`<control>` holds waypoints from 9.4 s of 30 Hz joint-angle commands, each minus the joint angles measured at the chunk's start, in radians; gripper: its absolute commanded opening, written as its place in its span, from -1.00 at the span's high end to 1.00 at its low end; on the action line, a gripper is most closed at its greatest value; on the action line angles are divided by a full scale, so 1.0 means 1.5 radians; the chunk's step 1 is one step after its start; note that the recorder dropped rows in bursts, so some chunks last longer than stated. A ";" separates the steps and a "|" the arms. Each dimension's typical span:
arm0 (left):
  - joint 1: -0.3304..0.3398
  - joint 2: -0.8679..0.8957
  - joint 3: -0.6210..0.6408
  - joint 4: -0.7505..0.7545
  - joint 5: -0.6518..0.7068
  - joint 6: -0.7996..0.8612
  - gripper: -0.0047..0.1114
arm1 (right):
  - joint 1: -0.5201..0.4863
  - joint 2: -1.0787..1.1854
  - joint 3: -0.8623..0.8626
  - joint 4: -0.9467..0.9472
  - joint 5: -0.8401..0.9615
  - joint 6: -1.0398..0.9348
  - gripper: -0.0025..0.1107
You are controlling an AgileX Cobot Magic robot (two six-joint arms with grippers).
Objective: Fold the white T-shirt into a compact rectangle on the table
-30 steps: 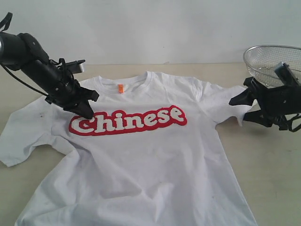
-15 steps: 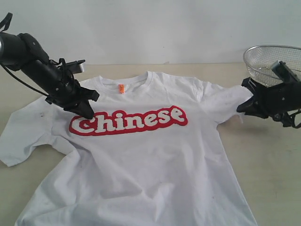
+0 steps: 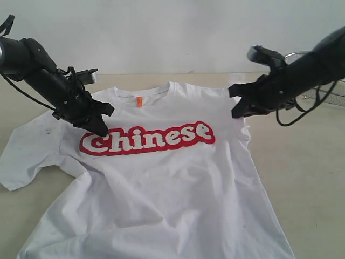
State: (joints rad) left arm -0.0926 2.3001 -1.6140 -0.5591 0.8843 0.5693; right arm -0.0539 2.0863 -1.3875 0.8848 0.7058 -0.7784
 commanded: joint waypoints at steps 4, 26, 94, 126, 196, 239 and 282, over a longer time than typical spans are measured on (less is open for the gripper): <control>-0.007 0.026 0.012 0.014 0.029 0.005 0.84 | 0.134 -0.007 -0.048 -0.236 -0.024 0.103 0.96; -0.007 0.026 0.012 0.011 0.051 0.002 0.84 | 0.163 -0.023 -0.115 -0.527 0.050 0.380 0.23; 0.464 -0.086 0.188 -0.225 0.109 0.198 -0.09 | 0.248 0.046 -0.117 -0.492 0.014 0.287 0.96; 0.332 -0.106 0.132 -0.215 0.075 0.225 0.84 | 0.248 0.046 -0.117 -0.490 0.029 0.287 0.96; 0.032 -0.025 0.082 0.025 -0.208 -0.076 0.84 | 0.452 0.020 -0.174 -0.255 -0.126 0.124 0.96; 0.095 -0.070 0.082 -0.056 -0.113 0.074 0.84 | 0.242 0.096 -0.352 -0.758 0.180 0.513 0.96; 0.210 -0.385 0.238 -0.088 0.172 0.009 0.84 | -0.061 -0.338 0.267 -0.446 0.185 0.395 0.96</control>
State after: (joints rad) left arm 0.2281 1.8131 -1.4360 -0.6843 1.1976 0.5830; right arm -0.1492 1.6617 -1.1150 0.1580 0.9912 -0.1549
